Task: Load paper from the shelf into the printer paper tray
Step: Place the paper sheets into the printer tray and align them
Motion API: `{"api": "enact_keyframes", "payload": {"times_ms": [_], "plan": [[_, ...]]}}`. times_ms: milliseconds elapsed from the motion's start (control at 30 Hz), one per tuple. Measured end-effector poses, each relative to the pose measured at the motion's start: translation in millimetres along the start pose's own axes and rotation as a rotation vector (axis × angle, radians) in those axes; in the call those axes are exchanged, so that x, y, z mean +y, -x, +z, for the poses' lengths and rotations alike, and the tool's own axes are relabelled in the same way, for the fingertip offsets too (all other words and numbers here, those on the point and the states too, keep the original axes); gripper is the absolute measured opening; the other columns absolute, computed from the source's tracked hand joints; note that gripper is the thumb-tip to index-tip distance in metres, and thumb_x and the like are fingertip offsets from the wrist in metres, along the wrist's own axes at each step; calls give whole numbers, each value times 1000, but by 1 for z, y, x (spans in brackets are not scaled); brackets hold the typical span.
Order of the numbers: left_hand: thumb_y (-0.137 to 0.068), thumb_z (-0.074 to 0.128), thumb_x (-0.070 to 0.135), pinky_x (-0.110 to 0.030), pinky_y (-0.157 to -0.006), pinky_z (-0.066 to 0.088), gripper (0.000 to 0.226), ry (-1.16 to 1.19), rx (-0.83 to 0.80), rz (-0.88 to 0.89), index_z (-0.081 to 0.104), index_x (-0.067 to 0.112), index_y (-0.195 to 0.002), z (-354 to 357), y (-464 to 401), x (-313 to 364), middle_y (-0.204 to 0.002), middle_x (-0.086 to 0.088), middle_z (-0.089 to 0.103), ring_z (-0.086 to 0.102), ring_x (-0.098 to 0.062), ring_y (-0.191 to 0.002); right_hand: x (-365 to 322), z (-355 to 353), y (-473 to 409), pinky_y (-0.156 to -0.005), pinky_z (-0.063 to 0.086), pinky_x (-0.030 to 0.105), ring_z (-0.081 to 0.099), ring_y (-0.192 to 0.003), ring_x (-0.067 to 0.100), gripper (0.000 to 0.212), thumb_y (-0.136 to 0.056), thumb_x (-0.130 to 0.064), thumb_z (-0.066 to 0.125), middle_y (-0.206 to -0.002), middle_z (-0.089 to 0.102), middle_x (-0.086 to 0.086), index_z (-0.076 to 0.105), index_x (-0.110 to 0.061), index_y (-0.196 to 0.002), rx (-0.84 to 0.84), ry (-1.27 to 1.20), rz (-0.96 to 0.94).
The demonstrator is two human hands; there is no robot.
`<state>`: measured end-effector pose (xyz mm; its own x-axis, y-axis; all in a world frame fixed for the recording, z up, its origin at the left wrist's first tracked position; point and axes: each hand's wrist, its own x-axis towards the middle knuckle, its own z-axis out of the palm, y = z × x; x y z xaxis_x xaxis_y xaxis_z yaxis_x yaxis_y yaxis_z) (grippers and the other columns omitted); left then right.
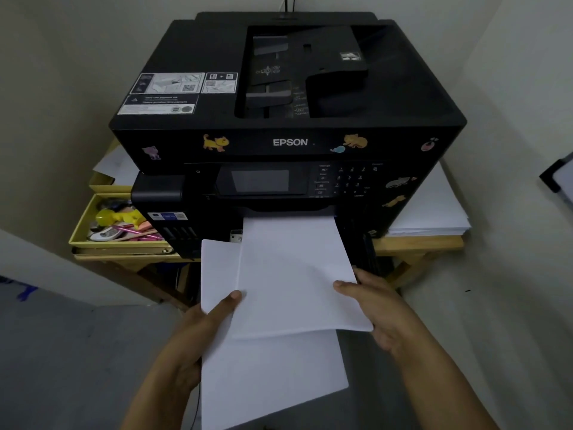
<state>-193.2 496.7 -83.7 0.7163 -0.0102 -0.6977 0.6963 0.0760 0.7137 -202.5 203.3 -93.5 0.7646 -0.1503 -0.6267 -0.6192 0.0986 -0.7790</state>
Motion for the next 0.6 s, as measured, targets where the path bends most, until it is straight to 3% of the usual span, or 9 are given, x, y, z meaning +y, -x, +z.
{"api": "enact_keyframes", "payload": {"times_ms": [167, 267, 500, 600], "plan": [[-79, 85, 41, -64, -93, 58, 50, -27, -14, -10, 70, 20, -122, -3, 1, 5, -110, -16, 81, 78, -43, -98, -4, 5, -7, -83, 57, 36, 72, -105, 25, 23, -104, -16, 69, -115, 80, 0, 75, -27, -123, 26, -20, -5], [-80, 85, 36, -61, -90, 61, 49, -57, 2, 5, 71, 17, -123, -3, 1, 8, -106, -14, 82, 79, -41, -94, -6, 5, -9, -89, 58, 39, 71, -107, 25, 26, -104, -15, 69, -115, 79, -1, 74, -27, -126, 26, -21, 0], [-76, 88, 38, -60, -89, 61, 53, -66, 5, 7, 71, 18, -121, 0, 3, 9, -106, -13, 82, 79, -40, -93, -4, 4, -5, -76, 53, 33, 70, -102, 18, 24, -106, -14, 65, -113, 77, -6, 72, -29, -124, 32, -17, -32], [-79, 86, 34, -52, -80, 65, 45, -67, 24, 13, 71, 17, -118, 0, 6, 10, -101, -12, 83, 80, -37, -87, 2, 6, -6, -84, 55, 37, 70, -108, 21, 22, -106, -17, 66, -118, 77, -5, 72, -31, -122, 42, -17, -37]]}}
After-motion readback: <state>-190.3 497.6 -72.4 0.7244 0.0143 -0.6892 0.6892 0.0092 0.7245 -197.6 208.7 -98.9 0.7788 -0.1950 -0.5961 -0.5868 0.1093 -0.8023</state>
